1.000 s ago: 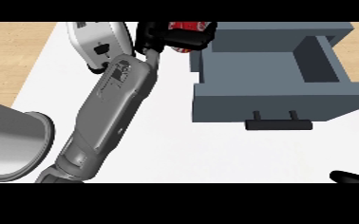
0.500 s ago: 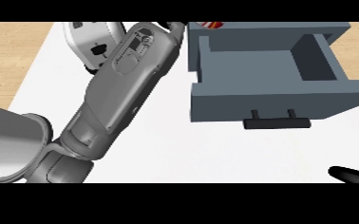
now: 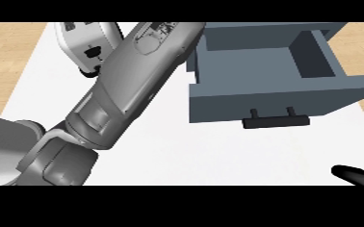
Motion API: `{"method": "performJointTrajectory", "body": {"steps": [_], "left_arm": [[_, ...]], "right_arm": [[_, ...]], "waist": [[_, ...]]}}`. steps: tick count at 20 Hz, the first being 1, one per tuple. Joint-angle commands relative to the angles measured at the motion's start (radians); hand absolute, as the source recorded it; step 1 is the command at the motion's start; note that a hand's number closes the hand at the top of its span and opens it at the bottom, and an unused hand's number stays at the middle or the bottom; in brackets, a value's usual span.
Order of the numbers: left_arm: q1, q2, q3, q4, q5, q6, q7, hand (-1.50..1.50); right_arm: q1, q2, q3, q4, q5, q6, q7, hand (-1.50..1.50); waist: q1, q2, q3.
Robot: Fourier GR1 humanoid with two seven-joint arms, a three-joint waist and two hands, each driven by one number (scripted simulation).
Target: Pick up the can, place it into the drawer and close the drawer
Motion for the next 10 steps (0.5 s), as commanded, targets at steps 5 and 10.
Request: {"method": "performJointTrajectory", "body": {"steps": [5, 10], "left_arm": [[-0.137, 0.0, -0.078, 0.157, 0.077, 0.053, -0.021, 1.5], [-0.12, 0.0, -0.103, 0.219, 0.108, 0.131, -0.078, -1.5]], "right_arm": [[-0.062, -0.012, 0.029, -0.014, 0.017, -0.023, 0.052, -1.5], [-0.041, -0.027, 0.015, 0.0, -0.003, 0.005, 0.038, -1.5]], "waist": [[-0.029, 0.009, 0.001], [-0.044, 0.012, 0.002]]}}
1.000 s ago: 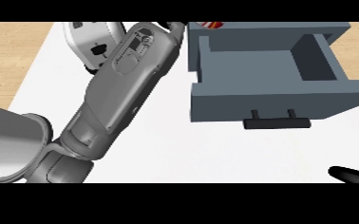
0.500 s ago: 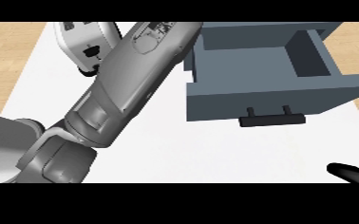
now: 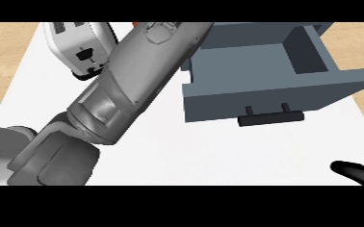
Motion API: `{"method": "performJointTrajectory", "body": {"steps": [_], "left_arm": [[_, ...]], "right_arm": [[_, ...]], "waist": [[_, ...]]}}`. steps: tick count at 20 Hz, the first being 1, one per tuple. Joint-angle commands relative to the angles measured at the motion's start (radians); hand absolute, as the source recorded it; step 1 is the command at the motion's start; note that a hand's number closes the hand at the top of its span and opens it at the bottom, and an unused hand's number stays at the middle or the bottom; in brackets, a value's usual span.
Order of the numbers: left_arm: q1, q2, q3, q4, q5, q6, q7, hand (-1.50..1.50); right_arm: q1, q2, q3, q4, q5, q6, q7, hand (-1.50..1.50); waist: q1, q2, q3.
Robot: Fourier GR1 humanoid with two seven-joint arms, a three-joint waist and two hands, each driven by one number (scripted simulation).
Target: Pick up the can, place it into the drawer and close the drawer
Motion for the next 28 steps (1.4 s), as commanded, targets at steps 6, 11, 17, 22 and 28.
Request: {"method": "performJointTrajectory", "body": {"steps": [6, 11, 17, 22, 28], "left_arm": [[-0.072, 0.0, -0.027, 0.088, 0.058, 0.102, -0.033, -1.5], [-0.046, 0.0, -0.043, 0.111, 0.077, 0.1, -0.098, -1.5], [-0.038, 0.0, -0.033, 0.088, 0.151, 0.119, -0.094, -1.5], [-0.066, 0.0, -0.002, 0.081, 0.197, 0.128, -0.117, -1.5], [-0.088, 0.0, -0.011, 0.123, 0.18, 0.106, -0.15, -1.5]], "right_arm": [[-0.021, 0.007, 0.037, -0.003, 0.029, -0.012, 0.015, -1.5], [-0.07, -0.063, 0.042, 0.008, 0.07, 0.031, -0.032, -1.5], [-0.106, -0.119, 0.123, 0.073, 0.26, 0.056, -0.135, -1.5], [-0.196, -0.174, 0.188, 0.164, 0.428, 0.039, -0.164, -1.5], [-0.216, -0.179, 0.318, 0.277, 0.631, 0.0, -0.241, -1.5]], "waist": [[-0.017, 0.005, 0.001], [-0.018, 0.013, 0.0], [-0.007, 0.015, 0.0], [0.017, 0.014, -0.001], [0.038, 0.006, -0.001]]}}
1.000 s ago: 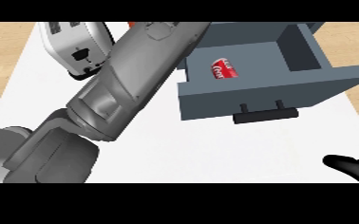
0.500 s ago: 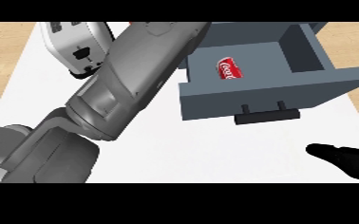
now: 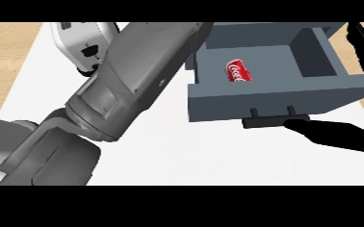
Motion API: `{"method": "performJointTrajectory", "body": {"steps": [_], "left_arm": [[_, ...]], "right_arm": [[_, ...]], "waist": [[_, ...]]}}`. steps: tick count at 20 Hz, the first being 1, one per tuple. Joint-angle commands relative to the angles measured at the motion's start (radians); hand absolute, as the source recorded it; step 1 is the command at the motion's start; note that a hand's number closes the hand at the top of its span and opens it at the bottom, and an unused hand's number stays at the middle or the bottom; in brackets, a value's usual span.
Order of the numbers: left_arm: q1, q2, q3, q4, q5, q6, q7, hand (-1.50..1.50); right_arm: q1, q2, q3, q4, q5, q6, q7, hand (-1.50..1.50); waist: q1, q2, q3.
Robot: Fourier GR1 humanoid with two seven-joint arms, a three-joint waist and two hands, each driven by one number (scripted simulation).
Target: Pick up the can, place it into the drawer and close the drawer
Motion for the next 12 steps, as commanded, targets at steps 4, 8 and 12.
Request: {"method": "performJointTrajectory", "body": {"steps": [4, 8, 12], "left_arm": [[-0.029, 0.0, 0.003, 0.025, -0.013, -0.008, -0.013, -1.5], [-0.023, 0.004, 0.006, 0.041, -0.024, -0.038, -0.012, -1.5], [-0.019, 0.0, 0.021, 0.033, -0.027, -0.013, -0.017, -1.5]], "right_arm": [[-0.074, 0.005, 0.136, 0.237, 0.261, -0.092, -0.093, -1.5], [-0.136, 0.002, 0.159, 0.398, 0.348, -0.137, -0.134, -1.5], [-0.214, 0.023, 0.204, 0.58, 0.451, -0.199, -0.165, -1.5]], "waist": [[0.045, -0.009, -0.001], [0.047, -0.011, -0.001], [0.061, -0.012, -0.001]]}}
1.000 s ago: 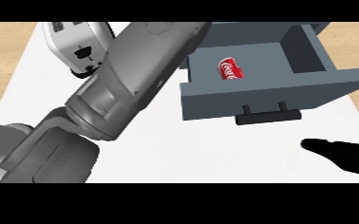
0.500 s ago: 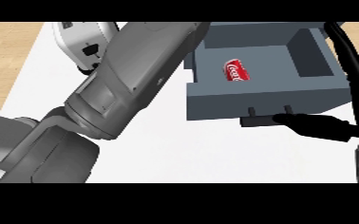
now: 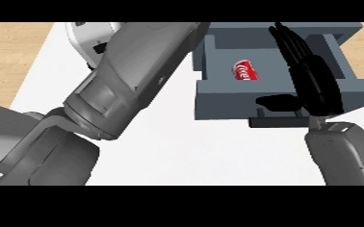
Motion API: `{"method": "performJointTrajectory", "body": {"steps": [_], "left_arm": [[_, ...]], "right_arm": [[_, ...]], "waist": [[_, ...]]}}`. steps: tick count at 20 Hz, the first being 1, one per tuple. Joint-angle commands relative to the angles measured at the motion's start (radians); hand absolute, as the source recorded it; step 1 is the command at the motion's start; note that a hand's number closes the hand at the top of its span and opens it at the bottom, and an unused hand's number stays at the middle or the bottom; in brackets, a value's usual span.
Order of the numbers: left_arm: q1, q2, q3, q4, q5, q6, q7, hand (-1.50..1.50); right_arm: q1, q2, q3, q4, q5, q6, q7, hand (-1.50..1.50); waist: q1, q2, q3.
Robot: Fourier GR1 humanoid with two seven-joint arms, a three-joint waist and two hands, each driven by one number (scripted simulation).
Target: Pick up the can, place it into the drawer and close the drawer
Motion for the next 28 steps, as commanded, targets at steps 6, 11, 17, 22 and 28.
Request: {"method": "performJointTrajectory", "body": {"steps": [6, 11, 17, 22, 28], "left_arm": [[0.012, 0.041, 0.027, -0.033, -0.018, -0.009, 0.017, -1.5], [0.049, 0.088, 0.009, -0.076, -0.042, -0.016, 0.069, -1.5], [0.149, 0.153, -0.005, -0.146, -0.055, -0.087, 0.078, -1.5], [0.179, 0.182, -0.004, -0.207, -0.056, -0.095, 0.109, -1.5], [0.242, 0.241, -0.016, -0.307, -0.065, -0.127, 0.154, -1.5]], "right_arm": [[-0.177, 0.07, 0.022, 0.408, 0.166, -0.184, -0.088, -1.5], [-0.313, 0.085, -0.033, 0.641, 0.205, -0.3, -0.125, -1.5], [-0.454, 0.117, -0.097, 0.861, 0.259, -0.489, -0.104, -1.5], [-0.62, 0.112, -0.139, 1.021, 0.274, -0.526, -0.086, -1.5], [-0.699, 0.081, -0.179, 1.151, 0.273, -0.6, -0.142, -1.5]], "waist": [[0.016, -0.006, 0.0], [0.042, -0.012, 0.0], [0.073, -0.009, -0.001], [0.096, -0.006, -0.001], [0.114, -0.004, -0.001]]}}
